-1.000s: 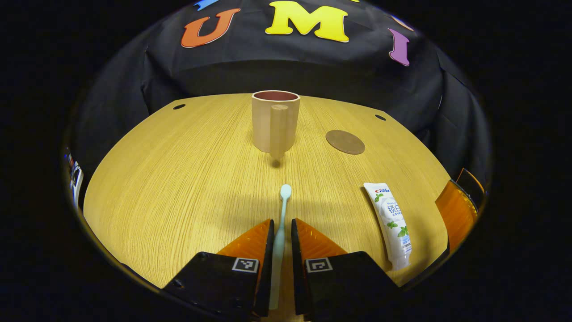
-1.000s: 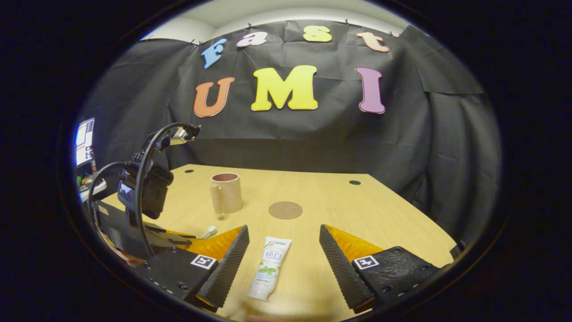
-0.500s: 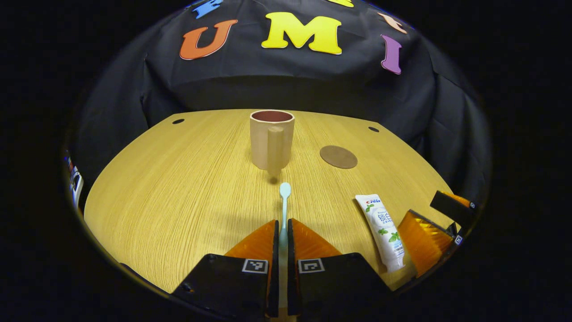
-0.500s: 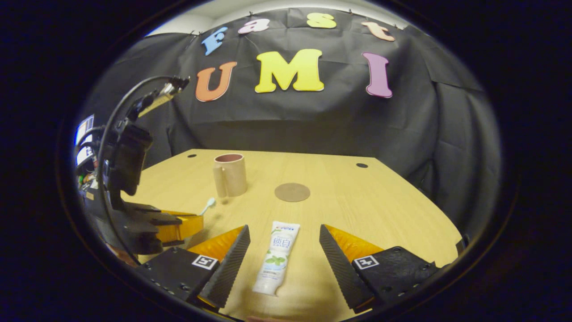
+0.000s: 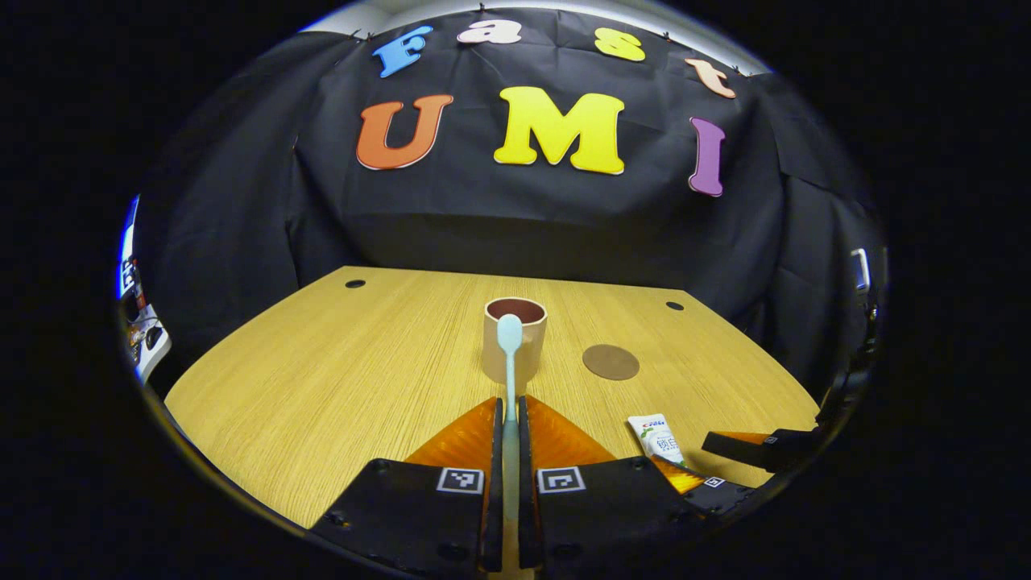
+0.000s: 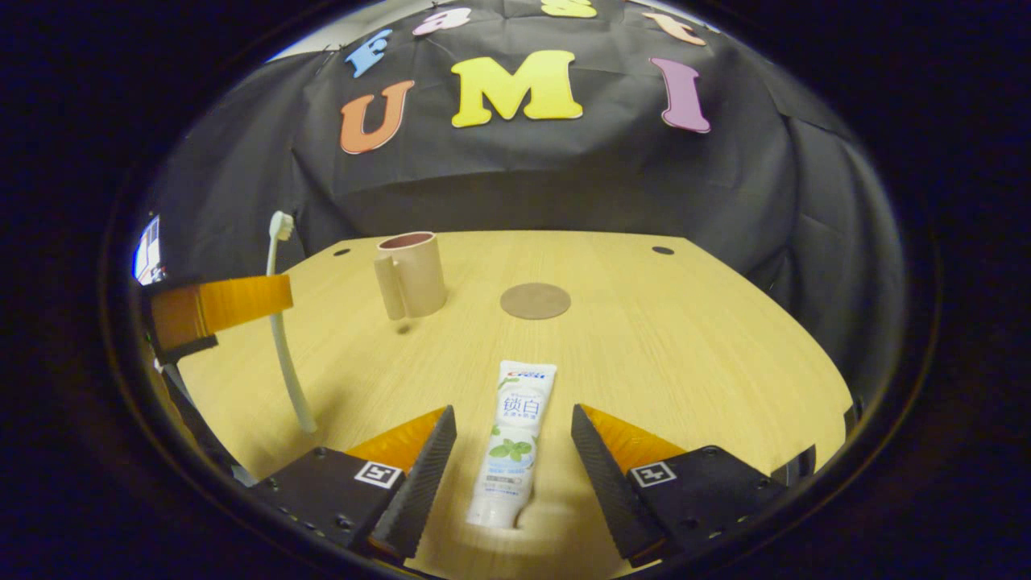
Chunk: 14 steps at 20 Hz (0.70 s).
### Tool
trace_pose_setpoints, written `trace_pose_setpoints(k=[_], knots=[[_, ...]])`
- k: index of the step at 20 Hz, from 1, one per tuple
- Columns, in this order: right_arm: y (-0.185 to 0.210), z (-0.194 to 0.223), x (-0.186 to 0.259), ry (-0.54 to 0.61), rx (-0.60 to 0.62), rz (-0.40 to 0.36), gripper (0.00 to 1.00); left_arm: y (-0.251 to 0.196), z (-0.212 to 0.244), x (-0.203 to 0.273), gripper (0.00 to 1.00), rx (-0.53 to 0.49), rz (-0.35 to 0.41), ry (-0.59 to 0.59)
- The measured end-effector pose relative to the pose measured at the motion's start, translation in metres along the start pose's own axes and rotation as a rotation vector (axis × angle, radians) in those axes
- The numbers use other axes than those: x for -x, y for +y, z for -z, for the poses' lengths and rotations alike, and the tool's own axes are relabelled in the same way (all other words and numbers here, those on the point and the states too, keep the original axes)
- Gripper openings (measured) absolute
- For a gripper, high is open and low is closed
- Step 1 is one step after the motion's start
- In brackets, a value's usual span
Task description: Put the toothbrush and toothpaste on the desktop into the cup, then pick up the cup and place it on the coaster on the desktop.
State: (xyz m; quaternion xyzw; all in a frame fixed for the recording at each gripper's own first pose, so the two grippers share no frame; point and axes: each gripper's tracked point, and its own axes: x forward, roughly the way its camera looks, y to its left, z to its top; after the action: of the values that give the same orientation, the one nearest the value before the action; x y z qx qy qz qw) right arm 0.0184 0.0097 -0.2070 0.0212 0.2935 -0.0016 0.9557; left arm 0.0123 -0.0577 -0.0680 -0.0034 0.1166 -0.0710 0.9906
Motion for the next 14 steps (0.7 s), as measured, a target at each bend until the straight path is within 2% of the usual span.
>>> trace_pose_setpoints(k=[1,2,3,4,5,9,10,14], knots=[[0.003,0.003,-0.003,0.019,-0.005,-0.004,0.82,-0.001,-0.008,0.006,0.10,-0.011,0.001,-0.026],[0.007,0.008,-0.005,0.040,-0.011,-0.012,0.72,-0.006,-0.021,0.015,0.10,-0.022,0.010,-0.074],[0.007,0.011,-0.007,0.052,-0.015,-0.016,0.69,-0.006,-0.029,0.020,0.10,-0.027,0.010,-0.104],[0.006,0.011,-0.009,0.056,-0.012,-0.009,0.58,-0.009,-0.039,0.028,0.11,-0.033,0.011,-0.140],[0.007,0.013,-0.009,0.060,-0.014,-0.016,0.54,-0.014,-0.046,0.036,0.10,-0.029,0.013,-0.166],[0.008,0.021,-0.018,0.092,-0.007,-0.015,0.52,-0.013,-0.055,0.043,0.10,0.009,0.034,-0.190],[0.008,0.020,-0.019,0.082,-0.004,-0.013,0.44,-0.011,-0.054,0.043,0.10,0.006,0.031,-0.188],[0.019,0.016,-0.014,0.058,0.011,-0.056,0.31,-0.008,-0.055,0.039,0.10,-0.001,0.029,-0.185]])
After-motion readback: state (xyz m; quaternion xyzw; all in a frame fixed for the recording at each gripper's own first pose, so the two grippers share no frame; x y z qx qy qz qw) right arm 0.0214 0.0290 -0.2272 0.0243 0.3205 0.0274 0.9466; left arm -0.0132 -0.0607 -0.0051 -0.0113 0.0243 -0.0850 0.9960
